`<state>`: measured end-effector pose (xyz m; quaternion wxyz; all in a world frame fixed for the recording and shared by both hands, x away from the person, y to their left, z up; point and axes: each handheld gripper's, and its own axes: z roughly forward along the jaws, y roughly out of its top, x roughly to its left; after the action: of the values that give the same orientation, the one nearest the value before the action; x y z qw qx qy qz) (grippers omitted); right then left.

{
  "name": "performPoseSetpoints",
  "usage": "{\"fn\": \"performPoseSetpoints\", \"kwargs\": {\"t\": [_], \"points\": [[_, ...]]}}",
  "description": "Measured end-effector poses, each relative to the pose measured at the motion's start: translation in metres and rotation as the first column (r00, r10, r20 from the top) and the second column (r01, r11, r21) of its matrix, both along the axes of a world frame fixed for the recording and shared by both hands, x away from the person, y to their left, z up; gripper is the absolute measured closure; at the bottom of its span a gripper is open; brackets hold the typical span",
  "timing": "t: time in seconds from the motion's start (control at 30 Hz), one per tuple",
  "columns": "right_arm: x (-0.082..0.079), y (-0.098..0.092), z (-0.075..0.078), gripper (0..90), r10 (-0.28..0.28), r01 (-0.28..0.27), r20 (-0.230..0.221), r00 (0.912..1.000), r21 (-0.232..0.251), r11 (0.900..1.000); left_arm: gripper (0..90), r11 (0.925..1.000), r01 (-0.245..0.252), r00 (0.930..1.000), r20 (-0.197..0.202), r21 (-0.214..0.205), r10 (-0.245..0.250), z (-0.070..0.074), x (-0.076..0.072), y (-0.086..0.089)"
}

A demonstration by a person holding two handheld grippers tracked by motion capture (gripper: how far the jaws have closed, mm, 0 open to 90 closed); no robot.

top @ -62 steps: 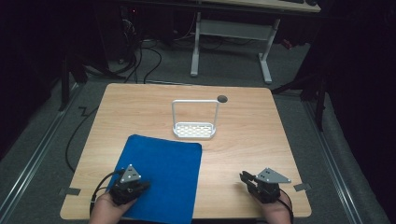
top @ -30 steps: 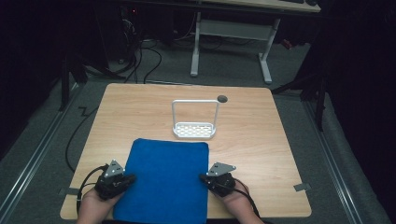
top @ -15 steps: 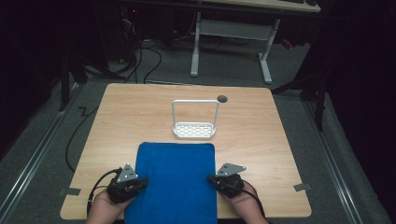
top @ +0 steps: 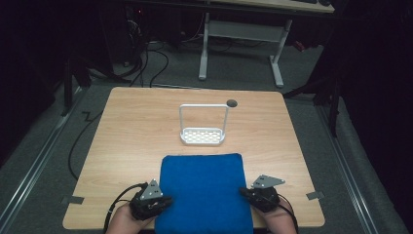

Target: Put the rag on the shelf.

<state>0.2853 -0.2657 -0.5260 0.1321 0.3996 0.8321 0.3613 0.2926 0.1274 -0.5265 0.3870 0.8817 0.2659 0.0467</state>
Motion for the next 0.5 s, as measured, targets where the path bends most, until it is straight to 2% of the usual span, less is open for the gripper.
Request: {"fn": "performPoseSetpoints", "kwargs": {"t": [0.07,0.13,0.17,0.23,0.33,0.37,0.4,0.43,0.5], "points": [[0.000,-0.006,0.000,90.0,-0.015,0.015,-0.024,0.9996,0.027,0.9995,80.2,0.9999,-0.009,0.9998,-0.016,-0.012,0.009,0.000,0.002,0.002],[0.001,-0.007,0.000,90.0,-0.015,0.016,-0.030,0.9994,0.034,0.9993,76.9,0.9997,-0.018,0.9998,-0.006,-0.017,0.018,0.001,0.002,0.003],[0.001,-0.007,0.001,89.7,-0.019,0.019,-0.013,0.9997,0.028,0.9994,74.7,0.9980,-0.046,0.9988,0.014,-0.042,0.047,0.002,0.003,0.007],[0.001,-0.008,0.004,88.0,-0.031,0.030,0.013,0.9994,0.048,0.9984,70.6,0.9918,-0.094,0.9949,0.028,-0.087,0.097,0.004,0.008,0.014],[0.002,-0.010,0.006,84.4,-0.068,0.065,0.034,0.9971,0.078,0.9948,66.0,0.9732,-0.186,0.9793,0.055,-0.135,0.195,0.005,0.020,0.024],[0.003,-0.011,0.006,83.4,-0.074,0.070,0.038,0.9966,0.080,0.9943,64.6,0.9732,-0.186,0.9793,0.055,-0.135,0.195,0.005,0.020,0.024],[0.004,-0.011,0.005,82.6,-0.078,0.075,0.043,0.9960,0.076,0.9943,62.1,0.9587,-0.250,0.9647,0.049,-0.135,0.259,0.006,0.033,0.028],[0.004,-0.011,0.005,82.3,-0.081,0.077,0.041,0.9959,0.074,0.9943,60.5,0.9481,-0.280,0.9559,0.047,-0.151,0.290,0.007,0.038,0.029],[0.006,-0.011,0.004,81.9,-0.076,0.072,0.049,0.9959,0.072,0.9948,58.4,0.9346,-0.325,0.9402,0.058,-0.145,0.336,0.008,0.050,0.028]]}}
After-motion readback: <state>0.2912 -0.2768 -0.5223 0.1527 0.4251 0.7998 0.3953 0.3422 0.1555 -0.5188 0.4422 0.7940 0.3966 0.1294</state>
